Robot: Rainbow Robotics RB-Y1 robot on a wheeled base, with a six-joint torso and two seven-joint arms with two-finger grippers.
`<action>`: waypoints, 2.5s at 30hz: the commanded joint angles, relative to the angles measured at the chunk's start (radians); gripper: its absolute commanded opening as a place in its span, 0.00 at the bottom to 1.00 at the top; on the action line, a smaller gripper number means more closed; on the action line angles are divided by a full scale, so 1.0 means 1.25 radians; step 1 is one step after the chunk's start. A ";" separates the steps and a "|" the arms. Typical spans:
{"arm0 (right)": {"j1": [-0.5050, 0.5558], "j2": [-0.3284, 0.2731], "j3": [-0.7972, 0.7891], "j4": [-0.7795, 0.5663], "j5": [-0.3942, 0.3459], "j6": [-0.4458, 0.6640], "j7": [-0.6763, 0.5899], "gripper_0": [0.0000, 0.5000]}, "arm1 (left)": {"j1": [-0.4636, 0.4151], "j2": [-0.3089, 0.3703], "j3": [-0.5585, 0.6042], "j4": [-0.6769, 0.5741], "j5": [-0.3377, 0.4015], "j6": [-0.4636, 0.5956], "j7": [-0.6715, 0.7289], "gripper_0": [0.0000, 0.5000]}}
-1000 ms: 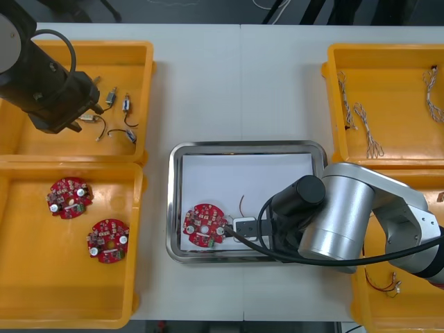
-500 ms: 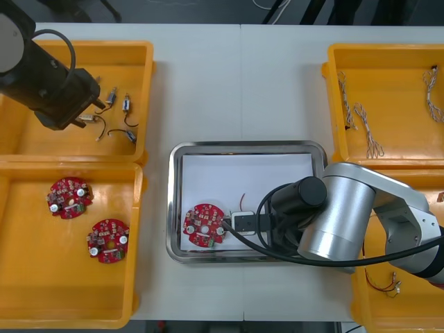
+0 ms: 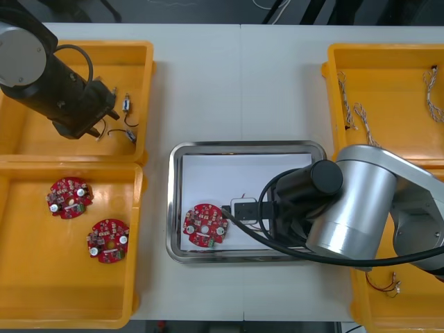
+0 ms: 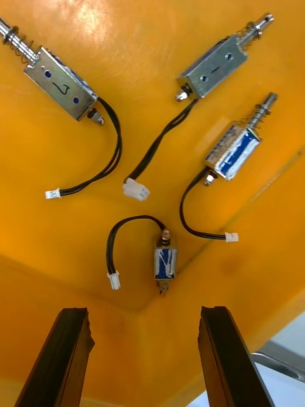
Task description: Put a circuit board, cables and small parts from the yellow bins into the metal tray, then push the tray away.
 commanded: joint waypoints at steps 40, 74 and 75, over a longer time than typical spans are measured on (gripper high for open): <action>-0.095 -0.026 -0.727 0.095 -0.217 0.261 -0.116 1.00 | -0.109 -0.071 -0.110 0.173 0.048 -0.097 -0.130 1.00; -0.250 0.028 -0.764 0.602 0.074 0.261 -0.130 1.00 | -0.108 -0.082 -0.149 0.211 0.038 -0.124 -0.151 1.00; -0.252 0.029 -0.764 0.607 0.079 0.261 -0.130 1.00 | -0.108 -0.082 -0.150 0.211 0.037 -0.124 -0.151 1.00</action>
